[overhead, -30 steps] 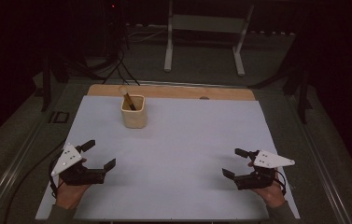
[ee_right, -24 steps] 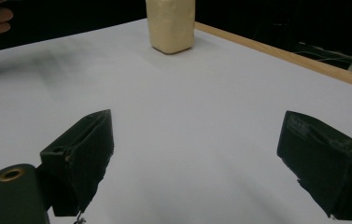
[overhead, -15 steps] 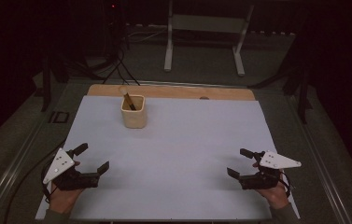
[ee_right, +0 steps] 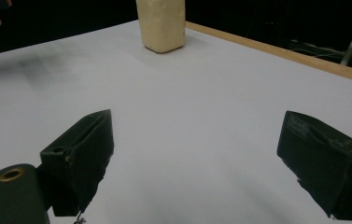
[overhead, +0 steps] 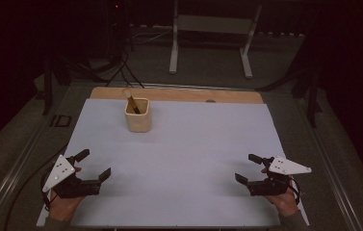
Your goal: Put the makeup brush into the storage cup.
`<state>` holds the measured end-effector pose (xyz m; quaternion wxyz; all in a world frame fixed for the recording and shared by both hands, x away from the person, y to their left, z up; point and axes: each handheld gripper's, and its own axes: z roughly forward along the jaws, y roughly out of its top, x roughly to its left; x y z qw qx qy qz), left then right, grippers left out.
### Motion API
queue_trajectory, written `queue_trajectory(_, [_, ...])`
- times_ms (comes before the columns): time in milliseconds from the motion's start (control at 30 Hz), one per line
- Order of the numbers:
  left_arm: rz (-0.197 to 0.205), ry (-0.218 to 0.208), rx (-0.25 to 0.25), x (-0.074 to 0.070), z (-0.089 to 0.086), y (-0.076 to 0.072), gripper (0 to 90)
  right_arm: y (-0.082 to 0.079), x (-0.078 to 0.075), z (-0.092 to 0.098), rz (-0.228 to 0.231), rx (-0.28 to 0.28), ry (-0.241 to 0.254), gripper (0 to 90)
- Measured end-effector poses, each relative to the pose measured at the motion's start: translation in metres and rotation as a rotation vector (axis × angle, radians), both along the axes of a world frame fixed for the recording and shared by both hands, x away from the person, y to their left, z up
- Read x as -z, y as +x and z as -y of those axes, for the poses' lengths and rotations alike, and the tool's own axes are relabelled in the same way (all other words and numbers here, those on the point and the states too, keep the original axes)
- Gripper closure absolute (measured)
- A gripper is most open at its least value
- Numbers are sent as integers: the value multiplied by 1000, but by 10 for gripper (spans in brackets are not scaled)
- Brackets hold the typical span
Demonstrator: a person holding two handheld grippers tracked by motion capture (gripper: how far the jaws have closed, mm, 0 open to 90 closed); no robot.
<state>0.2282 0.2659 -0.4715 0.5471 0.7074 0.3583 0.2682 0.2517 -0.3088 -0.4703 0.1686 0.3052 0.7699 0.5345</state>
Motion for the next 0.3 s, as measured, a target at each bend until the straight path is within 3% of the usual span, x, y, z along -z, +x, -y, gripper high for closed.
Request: queue_trajectory(300, [3,-1,1,0,0,0,39,0,0,1,2,1,9,107])
